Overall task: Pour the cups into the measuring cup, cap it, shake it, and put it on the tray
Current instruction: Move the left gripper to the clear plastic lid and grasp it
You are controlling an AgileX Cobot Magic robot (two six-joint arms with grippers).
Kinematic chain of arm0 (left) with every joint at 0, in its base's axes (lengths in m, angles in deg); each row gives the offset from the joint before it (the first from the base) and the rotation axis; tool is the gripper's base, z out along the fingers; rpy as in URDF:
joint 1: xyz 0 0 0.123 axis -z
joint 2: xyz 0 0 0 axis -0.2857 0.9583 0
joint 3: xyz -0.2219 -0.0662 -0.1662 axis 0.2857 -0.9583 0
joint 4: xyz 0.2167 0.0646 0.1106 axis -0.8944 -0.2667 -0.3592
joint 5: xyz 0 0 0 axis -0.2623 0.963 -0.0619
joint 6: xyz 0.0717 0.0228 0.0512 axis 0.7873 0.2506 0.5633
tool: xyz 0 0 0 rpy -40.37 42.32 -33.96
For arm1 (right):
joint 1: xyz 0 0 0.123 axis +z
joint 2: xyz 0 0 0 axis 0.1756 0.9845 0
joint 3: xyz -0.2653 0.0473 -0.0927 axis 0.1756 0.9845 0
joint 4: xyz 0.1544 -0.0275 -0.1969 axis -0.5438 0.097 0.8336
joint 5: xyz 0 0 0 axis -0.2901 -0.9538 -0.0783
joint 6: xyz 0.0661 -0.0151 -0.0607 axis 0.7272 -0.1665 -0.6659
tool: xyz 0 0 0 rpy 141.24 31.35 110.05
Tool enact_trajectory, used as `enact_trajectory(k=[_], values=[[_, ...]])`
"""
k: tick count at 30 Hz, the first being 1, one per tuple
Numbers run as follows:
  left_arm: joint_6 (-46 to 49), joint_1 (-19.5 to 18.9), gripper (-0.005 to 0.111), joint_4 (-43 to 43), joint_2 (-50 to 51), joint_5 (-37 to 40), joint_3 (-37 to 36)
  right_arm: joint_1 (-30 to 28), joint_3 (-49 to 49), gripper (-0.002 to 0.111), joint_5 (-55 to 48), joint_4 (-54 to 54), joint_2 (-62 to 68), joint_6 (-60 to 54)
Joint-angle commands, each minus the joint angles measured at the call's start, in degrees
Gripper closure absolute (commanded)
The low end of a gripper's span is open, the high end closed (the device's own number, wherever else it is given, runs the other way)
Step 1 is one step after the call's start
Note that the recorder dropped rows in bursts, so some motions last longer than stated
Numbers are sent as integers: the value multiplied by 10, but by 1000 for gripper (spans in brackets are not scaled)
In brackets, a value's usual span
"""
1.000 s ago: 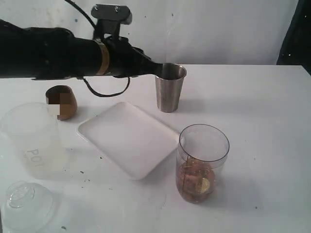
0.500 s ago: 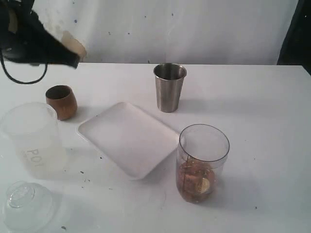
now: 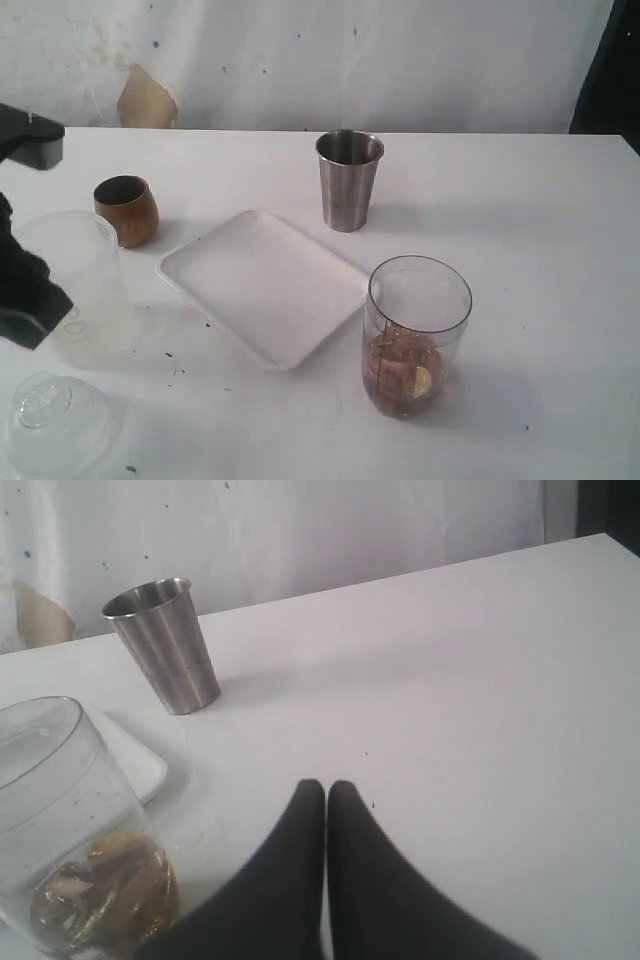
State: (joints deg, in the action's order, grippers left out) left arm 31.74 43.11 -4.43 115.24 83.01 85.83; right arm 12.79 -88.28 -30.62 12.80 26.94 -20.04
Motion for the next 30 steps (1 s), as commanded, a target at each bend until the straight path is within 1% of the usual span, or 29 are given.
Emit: enact_trajectory(k=[1,2,5,8,11,14,20,30], values=[[-6,-1,34,0,-5,-14,-79,2,1,108,8,0,-2,-4],[-13,-1,31,0,-5,-52,-104,2,1,108,8,0,-2,-4],[-21,-1,32,-2,-4,-115,-136,2,1,108,8,0,-2,-4],[-29,-1,32,-19,-4,-163,-160,2,1,108,8,0,-2,-4],[-67,-1,32,-56,-4,-195,-174,2,1,108,7,0,-2,-4],[-99,-1,32,-85,-3,-211,-179,2,1,108,7,0,-2,3],[-100,-1,32,-76,6,-221,-179,2,1,108,7,0,-2,1],[-119,-1,32,-71,78,-239,-179,2,1,108,7,0,-2,1]])
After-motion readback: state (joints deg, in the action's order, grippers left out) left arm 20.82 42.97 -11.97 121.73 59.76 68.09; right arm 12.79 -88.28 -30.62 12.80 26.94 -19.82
